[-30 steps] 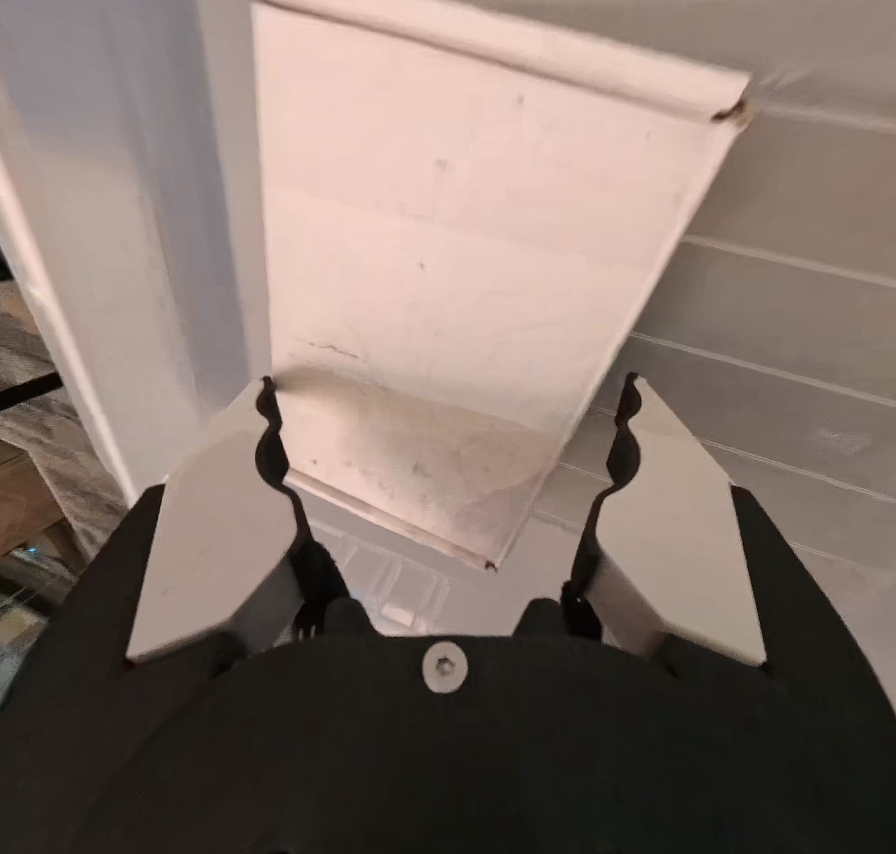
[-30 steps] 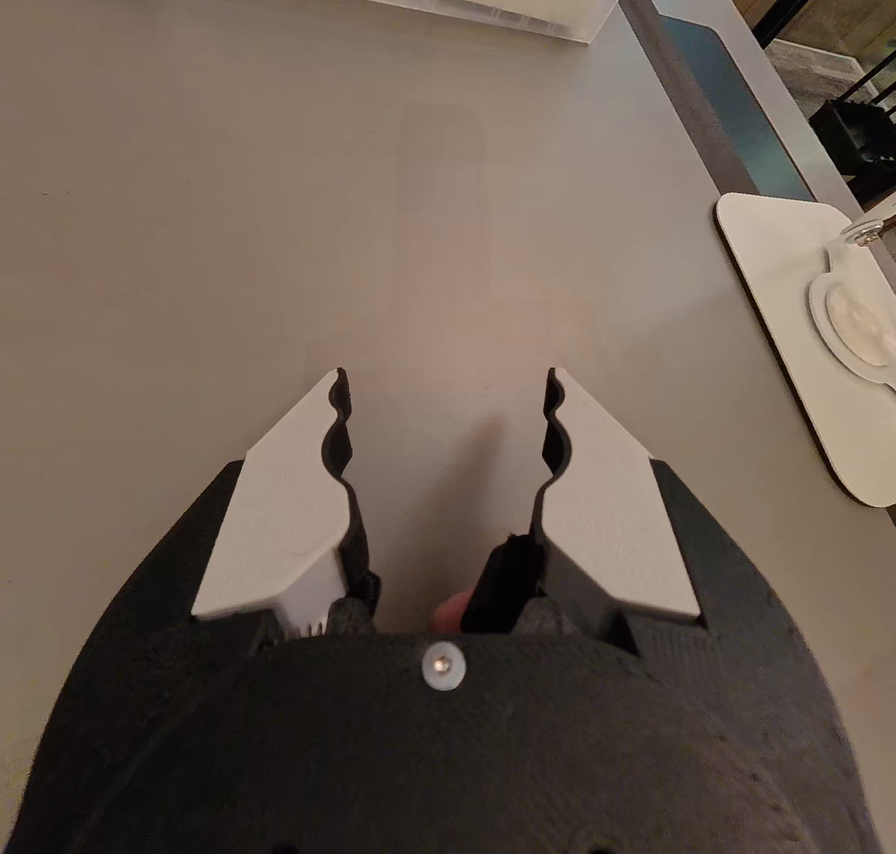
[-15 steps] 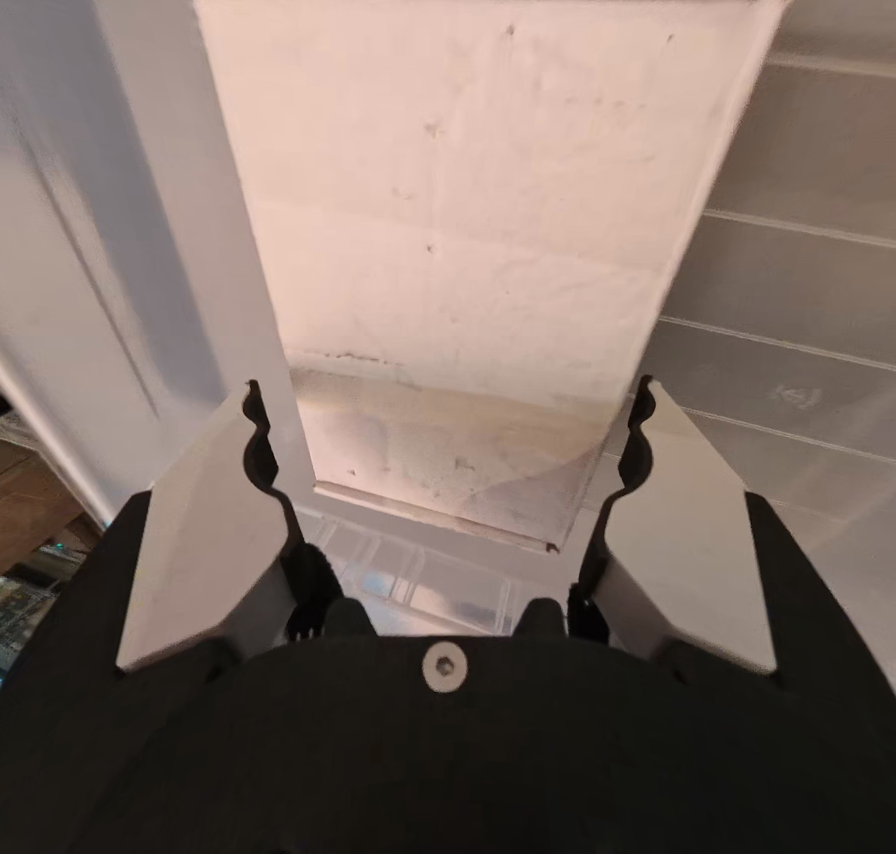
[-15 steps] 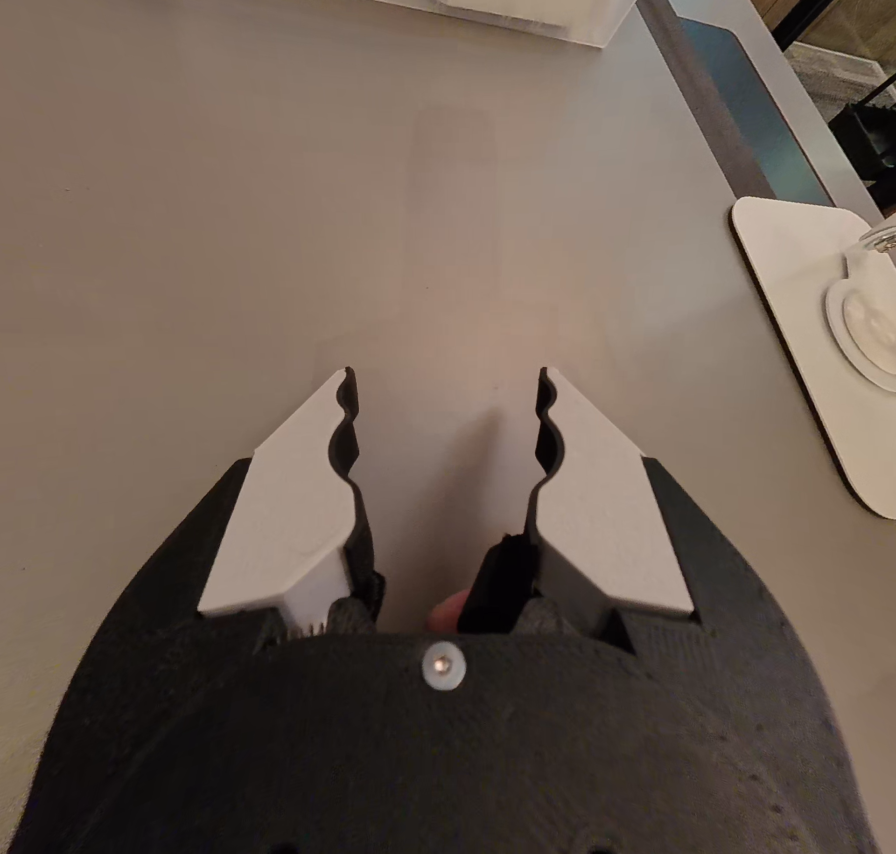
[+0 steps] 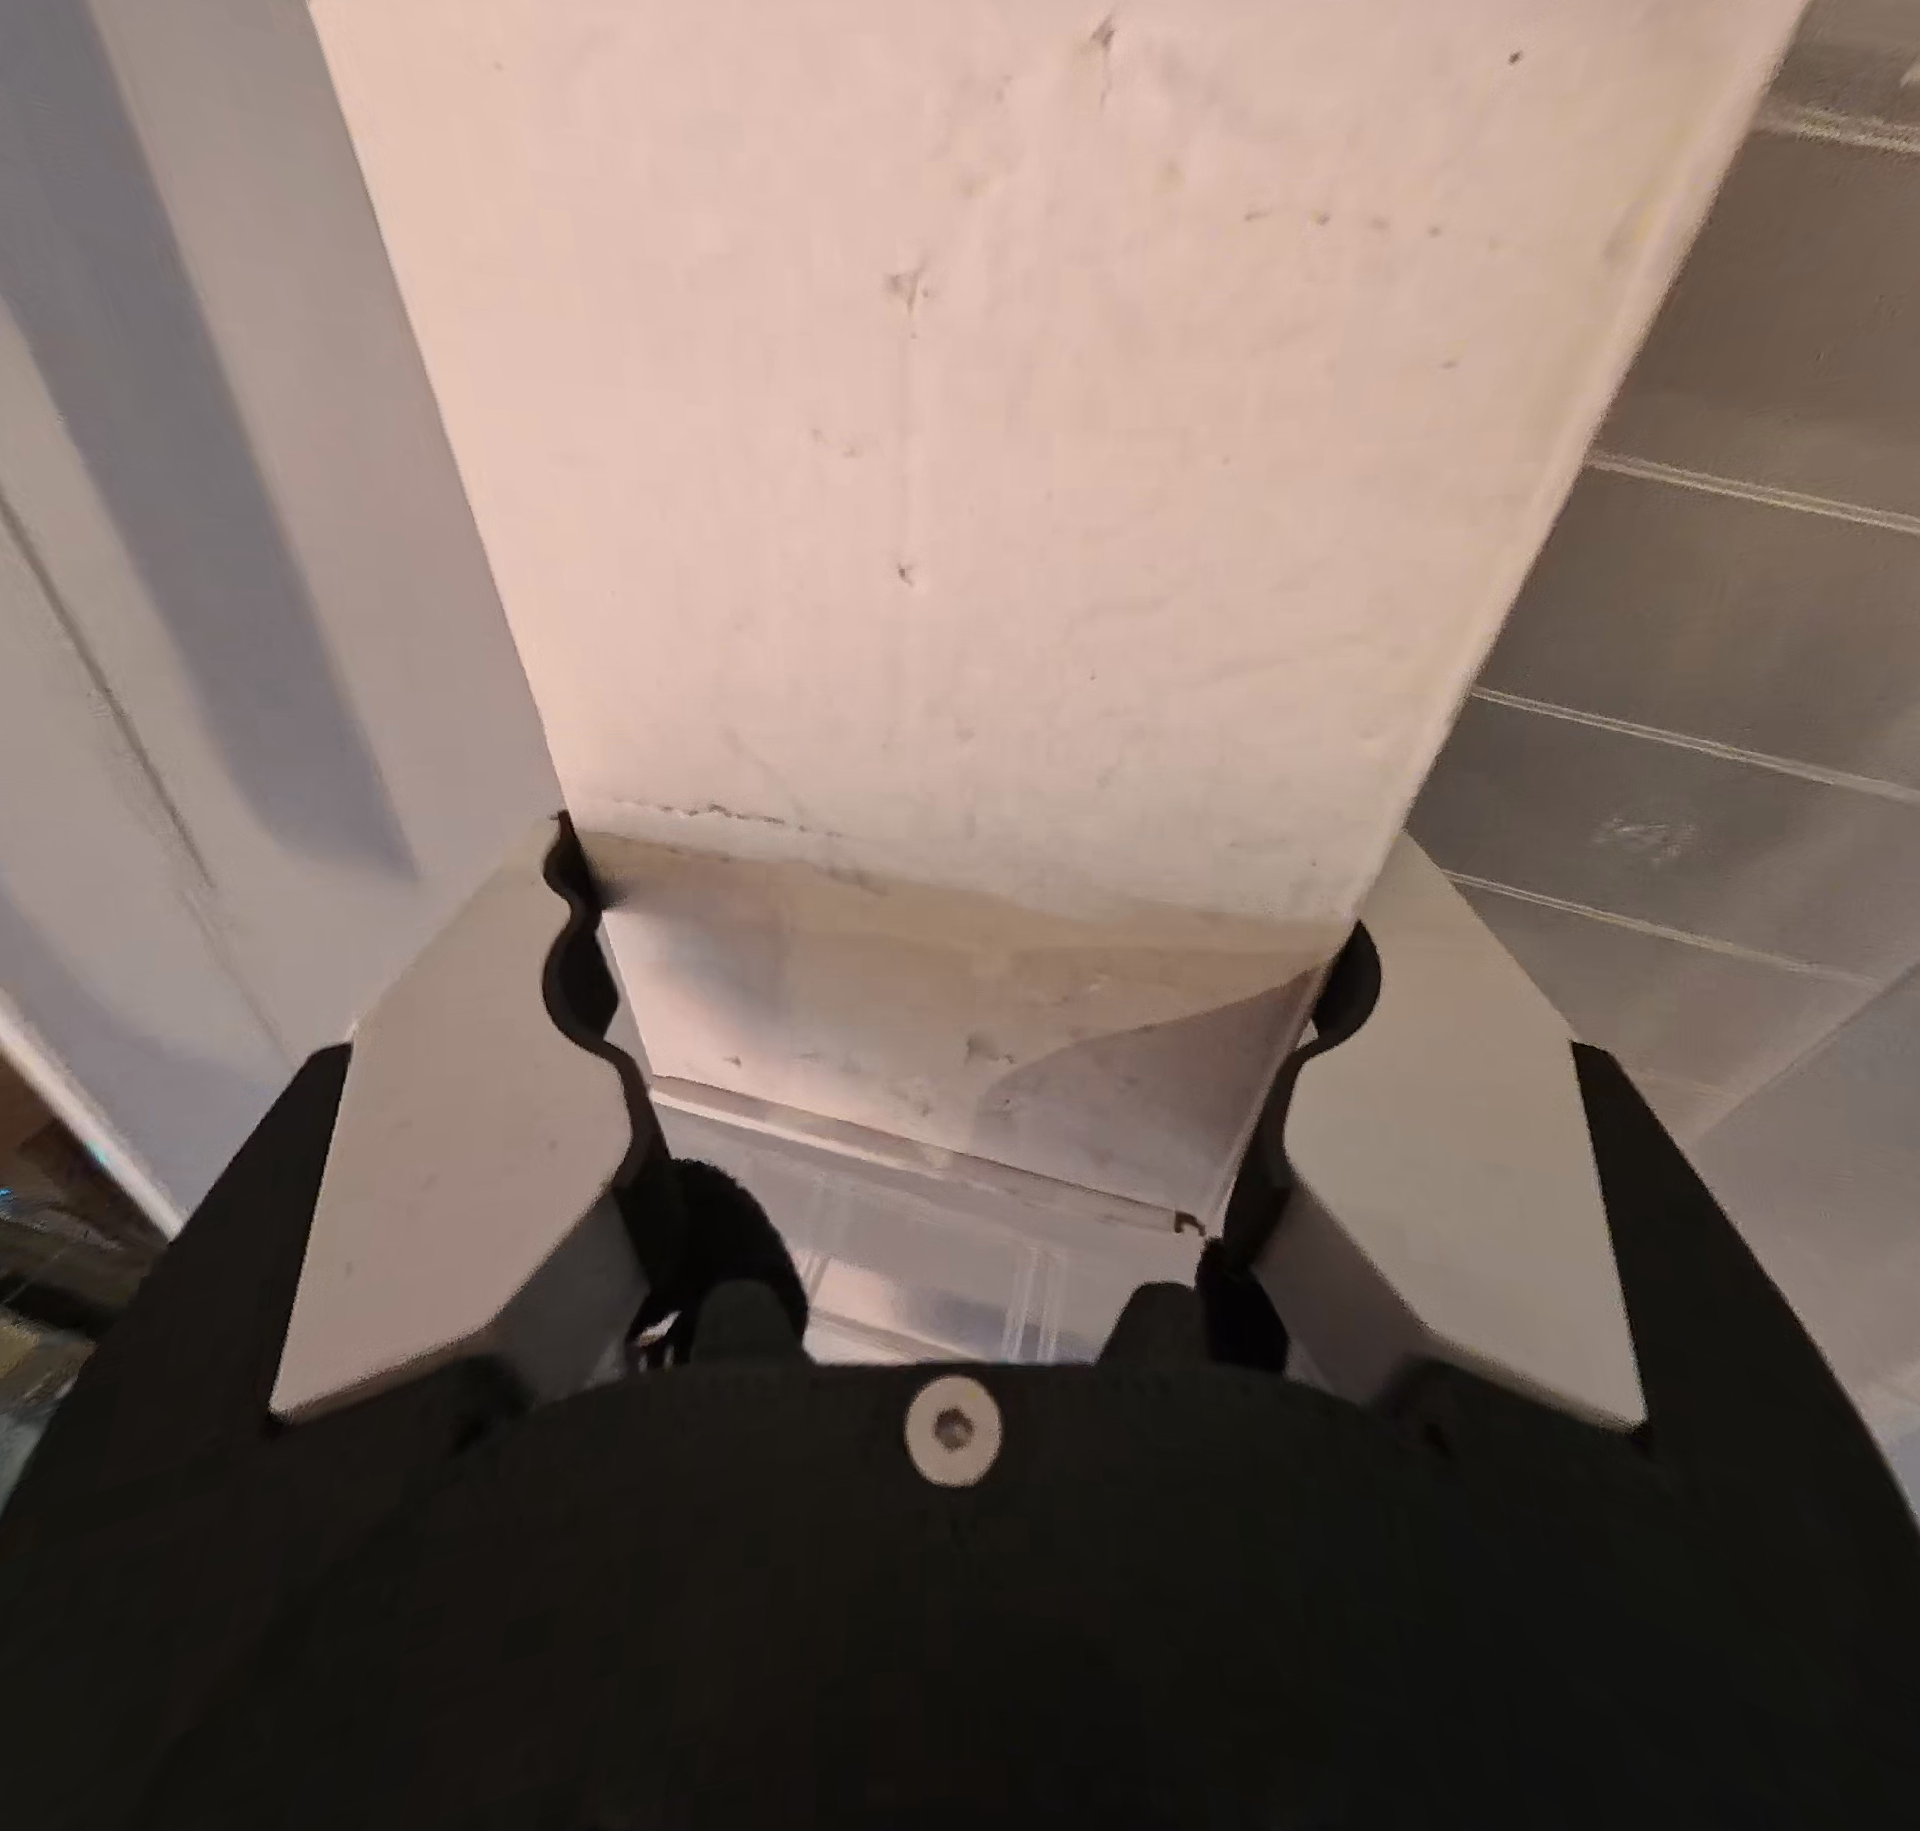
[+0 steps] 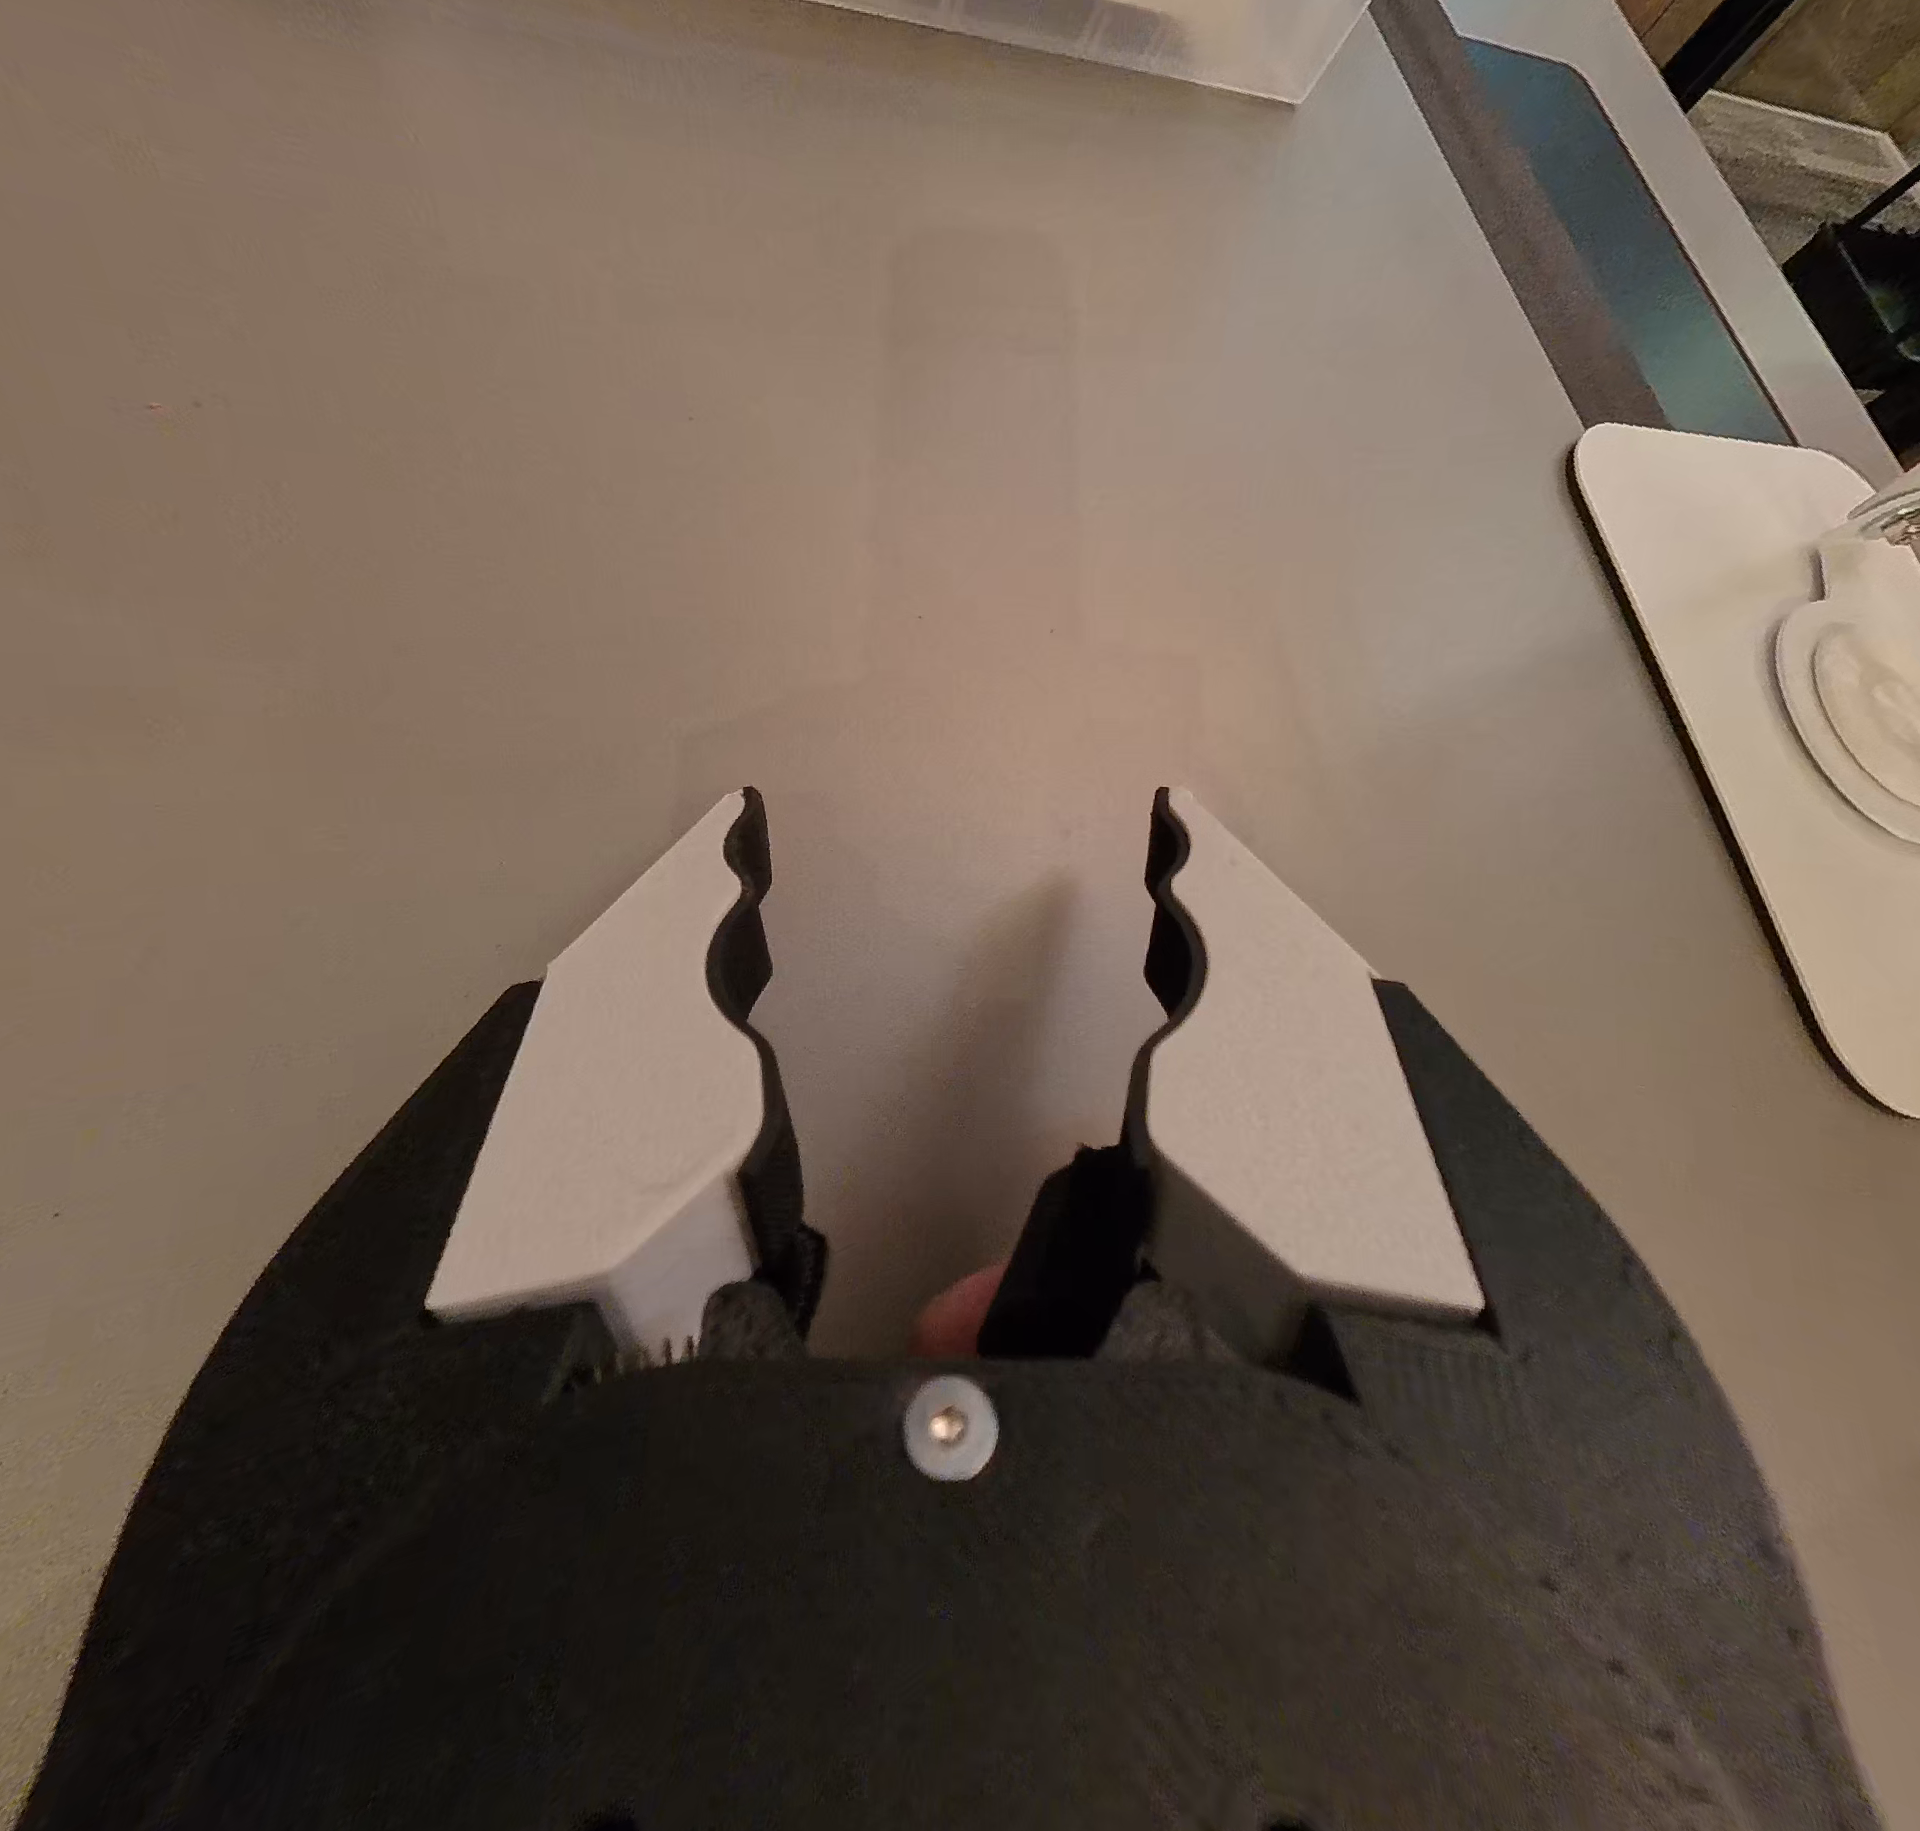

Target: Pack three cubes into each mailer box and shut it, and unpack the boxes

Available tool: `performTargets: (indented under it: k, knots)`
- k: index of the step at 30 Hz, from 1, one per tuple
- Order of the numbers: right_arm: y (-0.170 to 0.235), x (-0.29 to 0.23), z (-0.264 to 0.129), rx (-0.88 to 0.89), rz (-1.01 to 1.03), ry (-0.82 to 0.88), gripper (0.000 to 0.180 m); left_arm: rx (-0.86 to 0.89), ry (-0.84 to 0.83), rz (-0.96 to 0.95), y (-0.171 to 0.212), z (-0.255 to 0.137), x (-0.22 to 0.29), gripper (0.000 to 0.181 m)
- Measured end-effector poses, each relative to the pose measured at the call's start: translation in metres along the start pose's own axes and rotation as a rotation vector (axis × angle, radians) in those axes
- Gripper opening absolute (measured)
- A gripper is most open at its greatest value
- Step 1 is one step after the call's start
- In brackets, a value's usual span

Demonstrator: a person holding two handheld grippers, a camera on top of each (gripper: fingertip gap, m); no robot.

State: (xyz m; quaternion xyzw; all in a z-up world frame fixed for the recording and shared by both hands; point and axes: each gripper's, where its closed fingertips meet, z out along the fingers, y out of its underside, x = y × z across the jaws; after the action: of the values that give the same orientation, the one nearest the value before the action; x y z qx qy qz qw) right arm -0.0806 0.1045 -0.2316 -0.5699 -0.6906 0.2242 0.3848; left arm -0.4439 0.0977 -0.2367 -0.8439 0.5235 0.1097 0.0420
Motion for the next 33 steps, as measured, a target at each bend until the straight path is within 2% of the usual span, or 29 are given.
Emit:
performTargets:
  k: [5,12,15,19,23,28,33]
  knots:
    - [0.000,0.000,0.000,0.000,0.001,-0.001,0.072,0.037,-0.038,-0.051,0.006,-0.026,-0.007,0.136]
    - [-0.007,-0.003,-0.004,0.058,-0.062,0.016,0.079,0.075,-0.120,-0.117,0.013,-0.090,-0.017,0.136]
    - [-0.010,0.000,-0.006,0.076,-0.055,0.035,0.083,0.104,-0.128,-0.120,-0.003,-0.125,-0.012,0.136]
    - [-0.021,0.007,-0.020,0.140,-0.068,0.088,0.084,0.156,-0.132,-0.061,-0.061,-0.168,-0.002,0.136]
    - [-0.023,0.022,-0.049,0.198,-0.075,0.210,0.084,0.222,-0.072,0.015,-0.147,-0.179,0.020,0.135]
    - [-0.023,0.039,-0.095,0.250,-0.137,0.424,0.088,0.185,0.071,0.097,-0.242,-0.142,0.058,0.136]
    - [-0.022,0.035,-0.104,0.207,-0.256,0.501,0.087,0.113,0.199,0.127,-0.288,-0.085,0.089,0.136]
